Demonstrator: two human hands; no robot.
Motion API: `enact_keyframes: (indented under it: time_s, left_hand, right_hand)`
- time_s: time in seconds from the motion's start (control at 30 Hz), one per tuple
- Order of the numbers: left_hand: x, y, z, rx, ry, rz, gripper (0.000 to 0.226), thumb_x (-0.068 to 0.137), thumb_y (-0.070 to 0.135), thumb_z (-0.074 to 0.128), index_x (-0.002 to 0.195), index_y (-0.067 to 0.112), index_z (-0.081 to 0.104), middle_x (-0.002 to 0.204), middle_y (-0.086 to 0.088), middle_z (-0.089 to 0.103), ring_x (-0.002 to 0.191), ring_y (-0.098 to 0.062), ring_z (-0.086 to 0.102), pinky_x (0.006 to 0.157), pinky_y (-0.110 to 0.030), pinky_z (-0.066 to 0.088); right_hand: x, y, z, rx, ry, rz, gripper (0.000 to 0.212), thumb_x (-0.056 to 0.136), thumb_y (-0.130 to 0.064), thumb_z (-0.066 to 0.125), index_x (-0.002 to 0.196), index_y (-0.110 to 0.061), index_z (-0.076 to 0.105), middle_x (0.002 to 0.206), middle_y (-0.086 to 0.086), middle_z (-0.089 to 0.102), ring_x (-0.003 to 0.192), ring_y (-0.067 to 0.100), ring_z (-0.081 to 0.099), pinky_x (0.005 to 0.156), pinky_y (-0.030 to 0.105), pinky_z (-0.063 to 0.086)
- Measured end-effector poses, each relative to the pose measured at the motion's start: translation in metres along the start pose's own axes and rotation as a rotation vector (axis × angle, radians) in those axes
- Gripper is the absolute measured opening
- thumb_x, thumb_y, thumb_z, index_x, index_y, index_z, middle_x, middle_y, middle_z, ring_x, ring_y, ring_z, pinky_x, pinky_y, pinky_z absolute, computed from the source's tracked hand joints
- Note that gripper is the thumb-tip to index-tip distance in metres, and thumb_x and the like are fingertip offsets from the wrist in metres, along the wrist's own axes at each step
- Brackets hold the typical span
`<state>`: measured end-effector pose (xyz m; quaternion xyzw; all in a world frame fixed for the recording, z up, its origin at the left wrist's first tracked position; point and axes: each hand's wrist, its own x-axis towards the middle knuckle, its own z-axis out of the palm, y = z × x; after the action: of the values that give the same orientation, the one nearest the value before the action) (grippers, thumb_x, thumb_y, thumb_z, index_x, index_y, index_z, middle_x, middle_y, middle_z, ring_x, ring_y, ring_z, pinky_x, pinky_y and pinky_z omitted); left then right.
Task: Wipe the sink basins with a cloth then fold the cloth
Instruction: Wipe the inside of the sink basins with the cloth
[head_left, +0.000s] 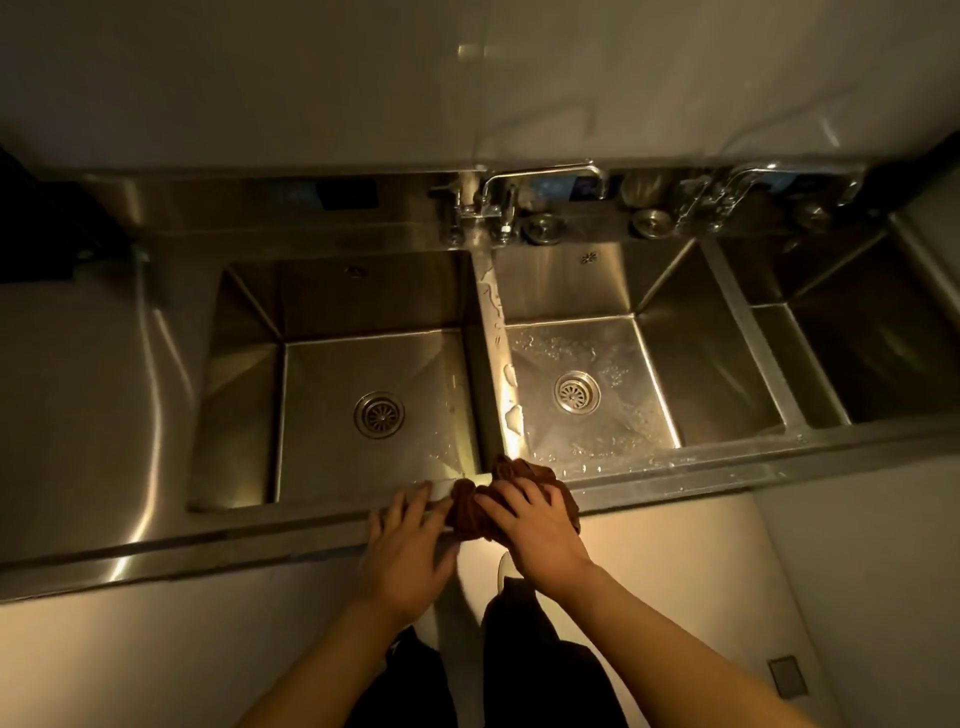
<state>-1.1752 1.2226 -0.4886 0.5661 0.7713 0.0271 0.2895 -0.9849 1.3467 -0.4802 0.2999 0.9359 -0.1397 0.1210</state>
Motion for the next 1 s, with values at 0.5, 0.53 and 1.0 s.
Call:
enact_keyframes:
  time_s: [0.5,0.53,1.0]
  left_hand:
    - [0.042,0.034,-0.021,0.101,0.127,0.208,0.070,0.095,0.057,0.044,0.160,0.034,0.030,0.168,-0.003,0.032,0.155,-0.032,0.028,0.120,-0.062,0.018]
    - [0.041,0.033,-0.017,0.139,0.070,0.226,0.070,0.096,0.058,0.041,0.161,0.037,0.025,0.170,-0.002,0.025,0.157,-0.032,0.022,0.120,-0.062,0.013]
    - [0.112,0.039,-0.019,0.216,-0.073,0.355,0.075,0.100,0.063,0.043,0.164,0.041,0.010,0.175,0.004,-0.008,0.161,-0.031,-0.008,0.123,-0.060,-0.007]
  right_hand:
    - [0.077,0.050,-0.043,0.189,0.084,0.076,0.067,0.101,-0.047,0.045,0.159,-0.042,0.014,0.168,-0.001,0.012,0.148,0.033,0.023,0.110,0.056,0.039]
    - [0.075,0.051,-0.032,0.158,0.055,0.059,0.066,0.101,-0.049,0.044,0.159,-0.043,0.013,0.169,-0.003,0.007,0.149,0.034,0.020,0.109,0.057,0.040]
    - [0.169,0.091,-0.040,0.312,0.169,0.045,0.057,0.105,-0.040,0.046,0.159,-0.027,0.030,0.170,0.004,0.005,0.156,0.034,0.007,0.126,0.052,0.018]
